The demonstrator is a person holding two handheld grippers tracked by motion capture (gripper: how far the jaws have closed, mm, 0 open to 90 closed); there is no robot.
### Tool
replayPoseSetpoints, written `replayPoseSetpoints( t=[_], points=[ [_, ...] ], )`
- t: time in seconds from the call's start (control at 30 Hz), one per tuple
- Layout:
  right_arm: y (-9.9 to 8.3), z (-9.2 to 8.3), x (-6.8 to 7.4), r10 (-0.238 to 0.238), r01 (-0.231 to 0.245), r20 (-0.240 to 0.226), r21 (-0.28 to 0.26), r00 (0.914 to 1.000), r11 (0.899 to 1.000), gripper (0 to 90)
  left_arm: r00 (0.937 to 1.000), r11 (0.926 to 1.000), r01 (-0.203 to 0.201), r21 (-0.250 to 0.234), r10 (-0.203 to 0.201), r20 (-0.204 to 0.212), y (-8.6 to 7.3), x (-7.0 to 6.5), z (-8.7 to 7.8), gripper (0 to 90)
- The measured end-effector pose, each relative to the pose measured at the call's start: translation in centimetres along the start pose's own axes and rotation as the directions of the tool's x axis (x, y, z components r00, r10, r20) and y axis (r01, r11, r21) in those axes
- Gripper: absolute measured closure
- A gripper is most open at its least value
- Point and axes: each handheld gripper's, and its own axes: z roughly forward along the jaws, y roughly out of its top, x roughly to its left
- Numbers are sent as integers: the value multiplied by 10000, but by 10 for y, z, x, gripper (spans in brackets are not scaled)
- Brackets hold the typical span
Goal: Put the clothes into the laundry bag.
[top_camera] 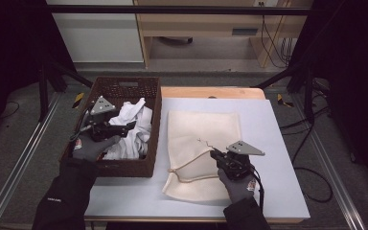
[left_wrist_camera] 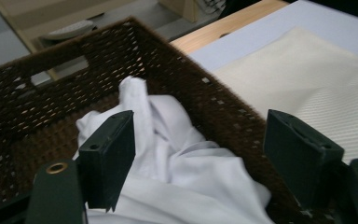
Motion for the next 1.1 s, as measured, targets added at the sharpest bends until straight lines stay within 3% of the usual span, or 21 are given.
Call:
replayPoseSetpoints(
  t=[0.13, 0.33, 0.5, 0.6, 0.67, 0.77, 0.93, 1.07, 1.1],
  points=[
    [-1, 1, -1, 19, -19, -30, 27, 10000, 10000, 872, 9996, 9988, -36, 488, 50, -291, -7, 12, 16, 204],
    [-3, 1, -2, -23, 24, -40, 135, 10000, 9999, 872, 9987, 9893, -258, 1434, 319, -406, -25, 20, 37, 125],
    [-5, 4, -1, -93, 95, -77, 271, 9999, 9996, 871, 9996, 9861, 67, 1657, -22, -271, -42, 26, 50, 71],
    [-5, 5, -1, -64, 67, -93, 324, 9999, 9995, 870, 9993, 9825, -21, 1863, 89, -353, -45, 24, 54, 41],
    [-6, 5, -2, -40, 43, -93, 345, 9999, 9994, 870, 9988, 9769, -161, 2129, 254, -411, -47, 23, 58, 24],
    [-7, 6, -2, -46, 49, -95, 383, 9999, 9993, 870, 9982, 9664, -56, 2570, 208, -563, -51, 23, 65, 1],
    [-7, 8, -2, -30, 35, -106, 459, 9999, 9989, 869, 9980, 9497, -278, 3119, 441, -452, -55, 21, 73, 1],
    [-7, 8, -3, -51, 56, -107, 467, 9999, 9989, 868, 9991, 9409, -164, 3383, 290, -320, -58, 21, 77, 2],
    [-7, 8, -3, -61, 66, -107, 473, 9999, 9989, 868, 9995, 9355, -127, 3530, 223, -233, -59, 21, 78, 2]
  ],
)
